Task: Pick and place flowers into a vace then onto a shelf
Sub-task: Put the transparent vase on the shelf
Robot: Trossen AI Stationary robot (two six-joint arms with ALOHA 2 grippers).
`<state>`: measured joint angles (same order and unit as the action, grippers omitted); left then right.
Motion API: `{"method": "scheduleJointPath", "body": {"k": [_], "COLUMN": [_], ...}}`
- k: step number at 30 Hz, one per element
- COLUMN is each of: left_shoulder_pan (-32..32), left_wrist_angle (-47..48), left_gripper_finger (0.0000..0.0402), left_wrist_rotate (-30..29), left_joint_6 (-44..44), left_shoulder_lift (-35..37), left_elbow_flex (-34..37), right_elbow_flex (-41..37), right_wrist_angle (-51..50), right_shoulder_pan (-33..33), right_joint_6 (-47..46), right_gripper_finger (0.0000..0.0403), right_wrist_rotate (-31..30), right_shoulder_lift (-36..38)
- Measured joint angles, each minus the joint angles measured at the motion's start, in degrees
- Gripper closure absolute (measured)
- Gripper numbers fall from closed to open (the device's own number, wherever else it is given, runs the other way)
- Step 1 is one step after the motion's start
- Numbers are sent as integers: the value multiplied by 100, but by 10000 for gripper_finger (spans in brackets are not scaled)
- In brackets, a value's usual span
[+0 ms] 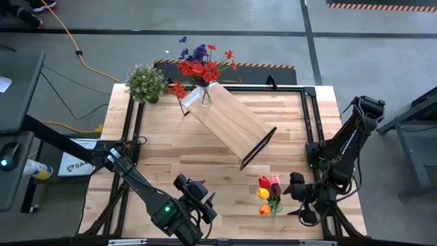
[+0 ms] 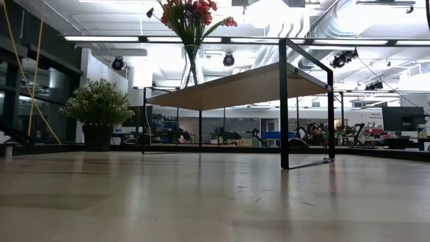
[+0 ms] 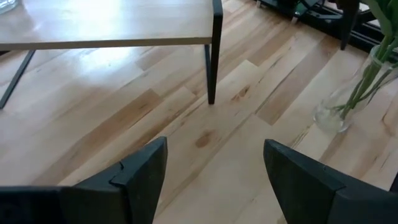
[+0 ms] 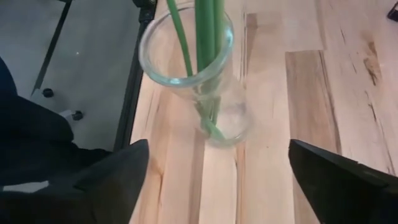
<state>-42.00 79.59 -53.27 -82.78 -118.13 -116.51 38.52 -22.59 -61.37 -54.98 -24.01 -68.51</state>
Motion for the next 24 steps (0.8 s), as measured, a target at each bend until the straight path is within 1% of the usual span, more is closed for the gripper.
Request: {"method": "scheduleJointPath", "body": {"k": [2,4,8,13,17,20,24], "left_shoulder_pan": [0,0,0,0,0,0,0], "left_wrist_angle": [-5,-22,-26,-66,-68,-68,-68], "left_gripper_finger": [101,102,105,102,102,105,104], "left_wrist_rotate": [59,207,476,543,543,543,543], "left_joint_6": [0,0,-2,-2,-2,-2,-2], "left_shoulder_lift": [0,0,0,0,0,0,0], "left_elbow_flex": [0,0,0,0,0,0,0], "right_elbow_flex": [1,1,0,1,1,0,1], "right_wrist_angle": [-50,-59,14,144,144,144,142], "right_shoulder_pan": [25,29,29,29,29,29,27], "right_joint_6": [2,2,-4,-444,-606,-510,-485], "right_gripper_finger": [13,5,12,10,9,10,12], "right_wrist_rotate": [18,6,-71,481,759,730,334], "right_shoulder_lift": [0,0,0,0,0,0,0]}}
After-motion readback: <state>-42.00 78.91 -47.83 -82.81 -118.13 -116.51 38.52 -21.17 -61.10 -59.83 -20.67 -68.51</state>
